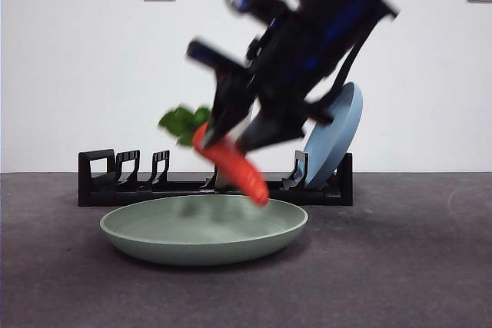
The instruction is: Take the green plate from the plate rack,put the plate on the table,take the carrot from the table,put the carrot in the plate
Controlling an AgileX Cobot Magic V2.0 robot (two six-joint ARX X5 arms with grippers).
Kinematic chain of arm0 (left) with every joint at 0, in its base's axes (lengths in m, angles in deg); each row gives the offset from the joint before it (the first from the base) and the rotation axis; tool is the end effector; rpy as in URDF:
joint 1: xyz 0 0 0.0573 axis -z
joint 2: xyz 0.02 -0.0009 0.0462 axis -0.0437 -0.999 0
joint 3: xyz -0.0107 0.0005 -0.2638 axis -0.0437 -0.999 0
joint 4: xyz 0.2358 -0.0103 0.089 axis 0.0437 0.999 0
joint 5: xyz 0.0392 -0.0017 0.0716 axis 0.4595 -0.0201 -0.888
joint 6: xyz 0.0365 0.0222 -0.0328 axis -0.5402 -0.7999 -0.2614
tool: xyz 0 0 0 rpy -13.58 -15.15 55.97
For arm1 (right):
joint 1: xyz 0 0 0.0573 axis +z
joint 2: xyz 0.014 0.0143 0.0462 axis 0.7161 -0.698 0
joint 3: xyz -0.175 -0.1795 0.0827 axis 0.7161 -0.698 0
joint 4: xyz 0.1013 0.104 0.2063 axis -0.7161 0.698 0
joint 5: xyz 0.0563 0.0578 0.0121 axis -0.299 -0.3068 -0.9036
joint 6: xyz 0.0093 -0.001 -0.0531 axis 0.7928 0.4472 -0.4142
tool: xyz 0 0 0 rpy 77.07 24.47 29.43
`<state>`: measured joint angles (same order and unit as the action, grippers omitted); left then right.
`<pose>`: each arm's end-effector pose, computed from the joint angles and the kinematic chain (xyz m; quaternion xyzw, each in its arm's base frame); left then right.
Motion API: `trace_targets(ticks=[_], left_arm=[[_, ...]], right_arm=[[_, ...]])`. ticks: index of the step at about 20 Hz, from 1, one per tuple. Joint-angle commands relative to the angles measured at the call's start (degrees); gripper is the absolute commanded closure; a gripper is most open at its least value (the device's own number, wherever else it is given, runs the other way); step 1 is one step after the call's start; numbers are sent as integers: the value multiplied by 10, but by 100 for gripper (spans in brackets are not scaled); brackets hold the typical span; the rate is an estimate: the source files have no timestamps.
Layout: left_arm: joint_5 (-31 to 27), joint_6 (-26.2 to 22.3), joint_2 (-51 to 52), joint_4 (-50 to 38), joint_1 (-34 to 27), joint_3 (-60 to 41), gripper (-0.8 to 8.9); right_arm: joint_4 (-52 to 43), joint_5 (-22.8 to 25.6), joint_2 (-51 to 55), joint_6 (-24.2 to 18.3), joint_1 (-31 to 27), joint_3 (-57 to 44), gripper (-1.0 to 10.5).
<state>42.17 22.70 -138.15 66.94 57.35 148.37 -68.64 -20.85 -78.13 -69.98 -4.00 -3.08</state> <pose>0.0821 -0.1282 0.3897 0.0476 0.2462 -0.3572 0.8997 0.2602 0.2363 0.1946 0.0065 0.3538 0.3424 0.8704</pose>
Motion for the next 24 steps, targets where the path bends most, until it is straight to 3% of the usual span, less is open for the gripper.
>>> trace_targets(ticks=[1, 8, 9, 12, 13, 19, 24], left_arm=[[0, 5, 1, -1, 2, 0, 555], [1, 5, 1, 1, 2, 0, 557], [1, 5, 1, 3, 2, 0, 557], [1, 5, 1, 18, 2, 0, 557], [1, 5, 1, 25, 2, 0, 557], [-2, 3, 1, 64, 2, 0, 558], [-2, 1, 1, 94, 2, 0, 558]], right_arm=[[-34, 4, -43, 18, 5, 0, 963], [-37, 2, -92, 21, 8, 0, 931], [-38, 2, -92, 21, 8, 0, 864], [-35, 2, -92, 24, 8, 0, 501], [-35, 0, -91, 32, 8, 1, 437], [-1, 0, 4, 35, 8, 2, 438], [203, -6, 204, 28, 8, 2, 443]])
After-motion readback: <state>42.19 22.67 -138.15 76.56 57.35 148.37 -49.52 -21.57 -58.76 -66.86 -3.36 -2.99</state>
